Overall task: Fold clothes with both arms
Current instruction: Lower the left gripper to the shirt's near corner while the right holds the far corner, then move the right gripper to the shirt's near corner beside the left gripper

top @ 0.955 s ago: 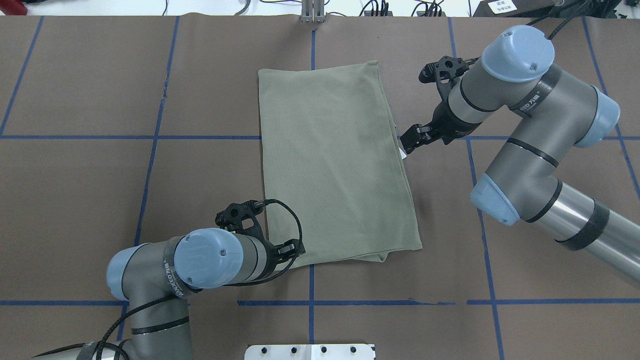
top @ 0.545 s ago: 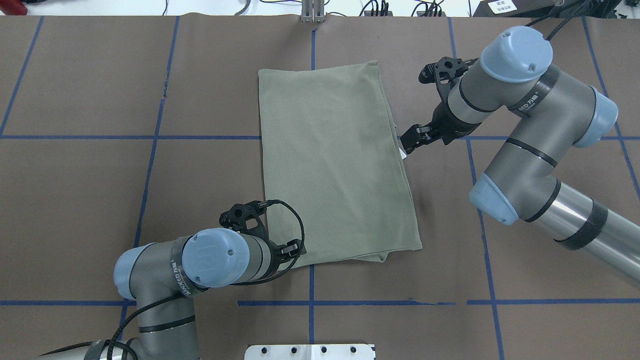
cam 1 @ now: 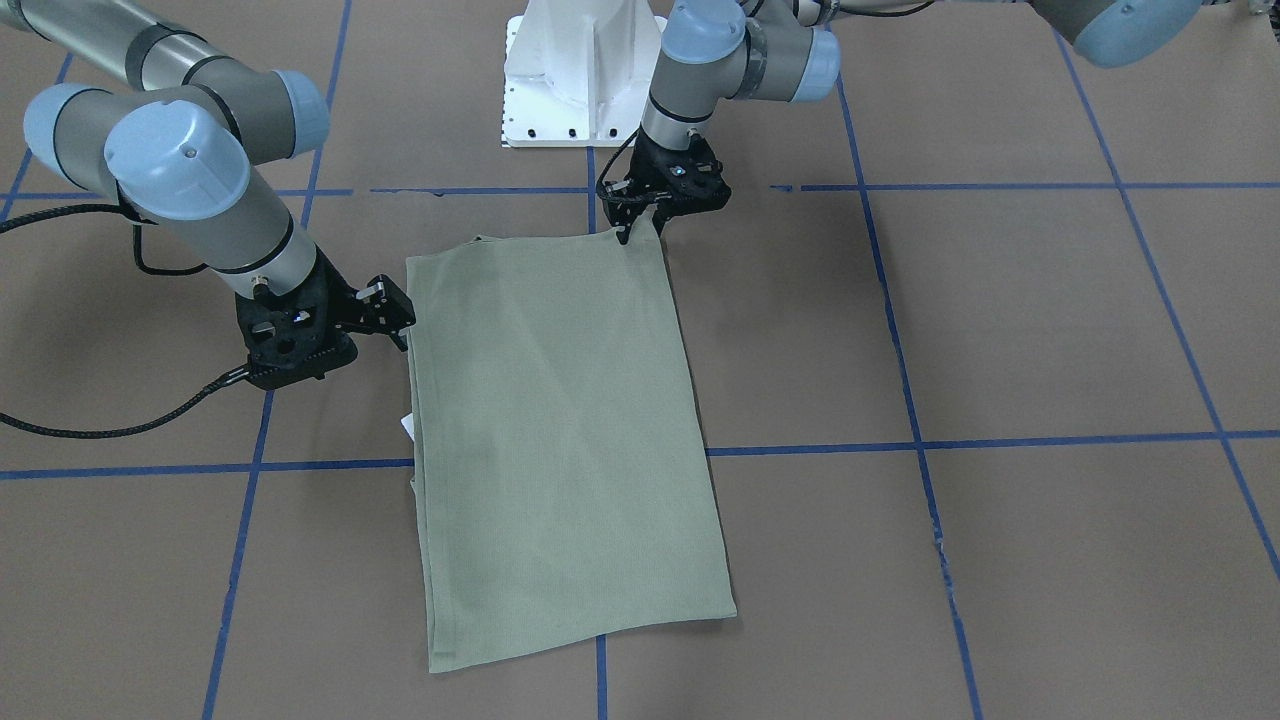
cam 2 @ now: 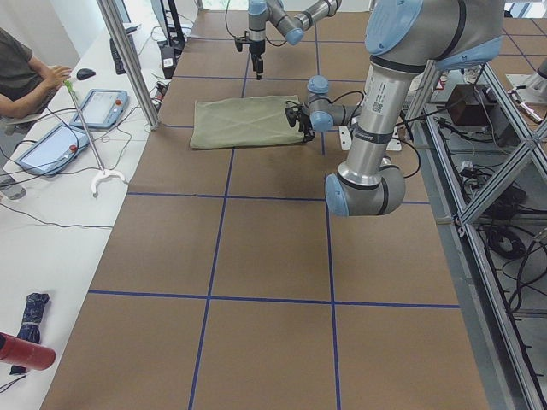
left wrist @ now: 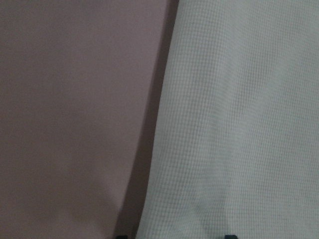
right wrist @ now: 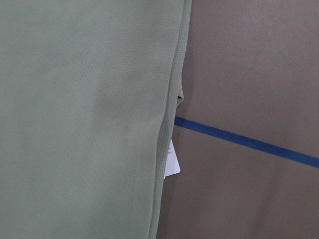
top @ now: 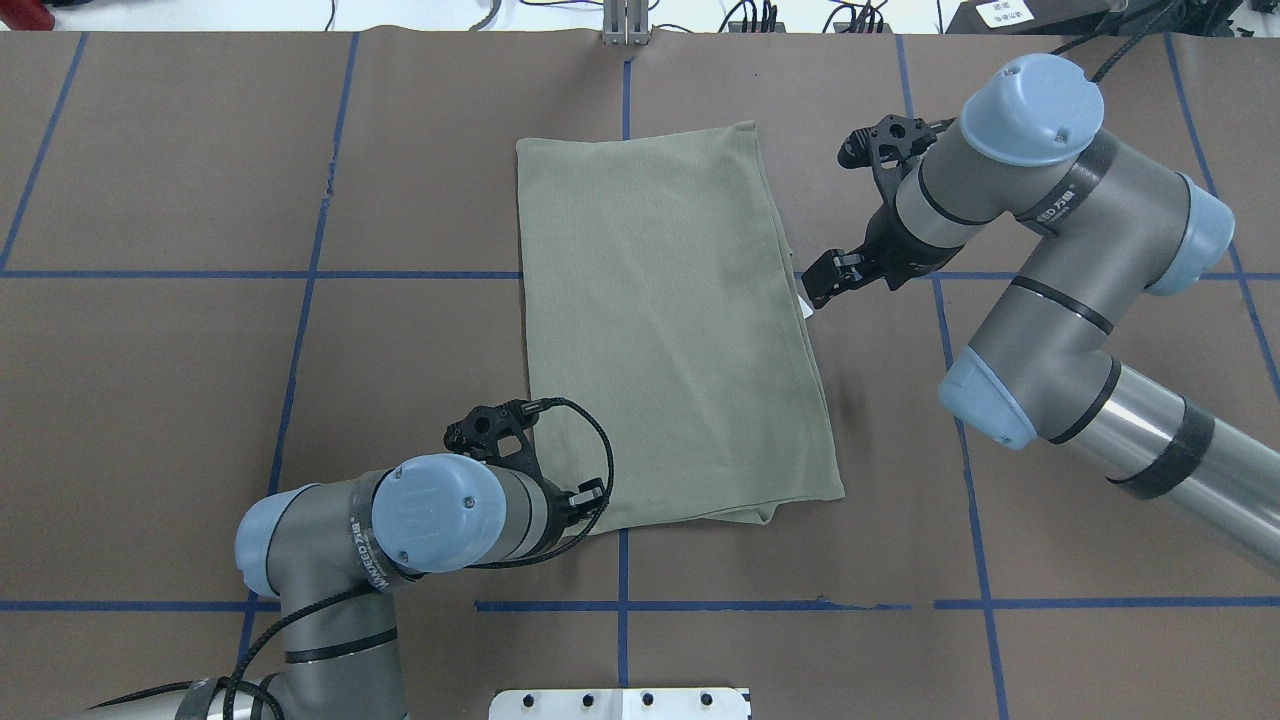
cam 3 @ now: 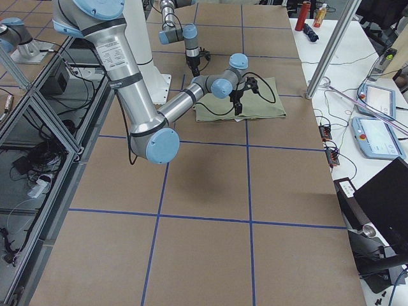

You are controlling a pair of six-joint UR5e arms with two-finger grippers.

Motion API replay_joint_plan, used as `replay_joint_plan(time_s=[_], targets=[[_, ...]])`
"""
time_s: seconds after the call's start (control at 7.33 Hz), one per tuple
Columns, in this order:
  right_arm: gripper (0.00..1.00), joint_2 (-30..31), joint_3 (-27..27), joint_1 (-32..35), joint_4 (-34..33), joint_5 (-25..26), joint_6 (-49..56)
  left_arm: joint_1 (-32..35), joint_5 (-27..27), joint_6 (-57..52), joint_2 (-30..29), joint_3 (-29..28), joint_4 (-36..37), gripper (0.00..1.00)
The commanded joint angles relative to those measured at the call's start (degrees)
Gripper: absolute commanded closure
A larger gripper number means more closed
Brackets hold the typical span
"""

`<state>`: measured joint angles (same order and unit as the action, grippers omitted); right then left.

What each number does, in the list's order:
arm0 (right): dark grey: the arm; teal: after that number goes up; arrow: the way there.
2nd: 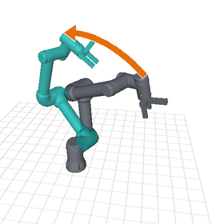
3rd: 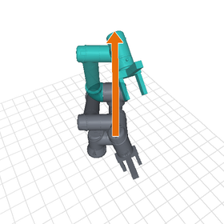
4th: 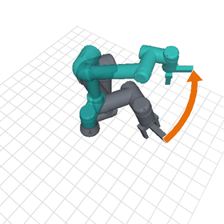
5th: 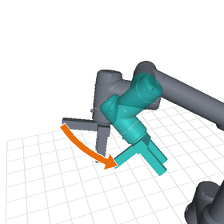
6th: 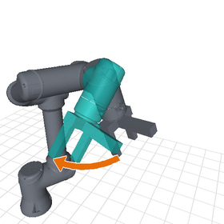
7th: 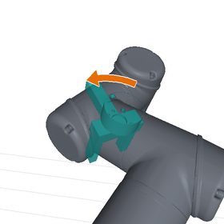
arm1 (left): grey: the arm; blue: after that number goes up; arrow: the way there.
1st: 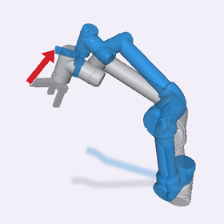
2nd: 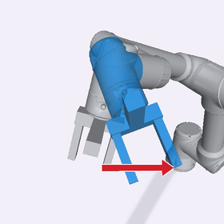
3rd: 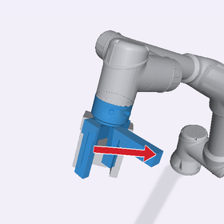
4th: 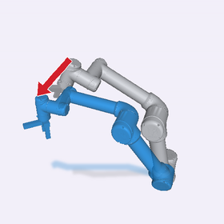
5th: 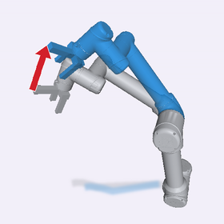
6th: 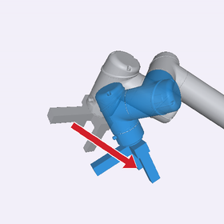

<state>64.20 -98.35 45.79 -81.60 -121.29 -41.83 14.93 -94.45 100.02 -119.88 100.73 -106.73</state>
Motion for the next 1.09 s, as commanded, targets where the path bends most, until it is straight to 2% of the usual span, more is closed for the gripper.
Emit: replay_joint_plan(time_s=[0.0,0.14,0.27,0.41,0.68,0.95], targets=[[0.0,-0.04,0.08,-0.09,0.03,0.0,0.0,0.01,-0.03,0.0,0.0,0.08,0.03,0.91],[0.0,0.05,0.17,-0.09,0.03,0.0,0.0,0.01,-0.12,-0.09,0.17,0.51,0.03,1.0],[0.0,0.14,0.09,-0.17,0.03,0.0,-0.18,0.01,-0.12,-0.52,0.26,0.95,0.03,1.0],[0.0,0.4,-0.61,-0.7,0.21,0.0,-4.79,0.01,-0.29,-0.79,0.7,1.74,0.12,1.0],[0.0,1.01,-3.33,-6.21,0.21,2.7,-19.18,-0.16,-0.65,-0.88,0.44,4.98,3.53,1.0],[0.0,3.64,-8.5,-12.54,0.21,7.1,-34.74,-0.17,-1.26,-0.88,0.17,5.35,3.9,1.0]])
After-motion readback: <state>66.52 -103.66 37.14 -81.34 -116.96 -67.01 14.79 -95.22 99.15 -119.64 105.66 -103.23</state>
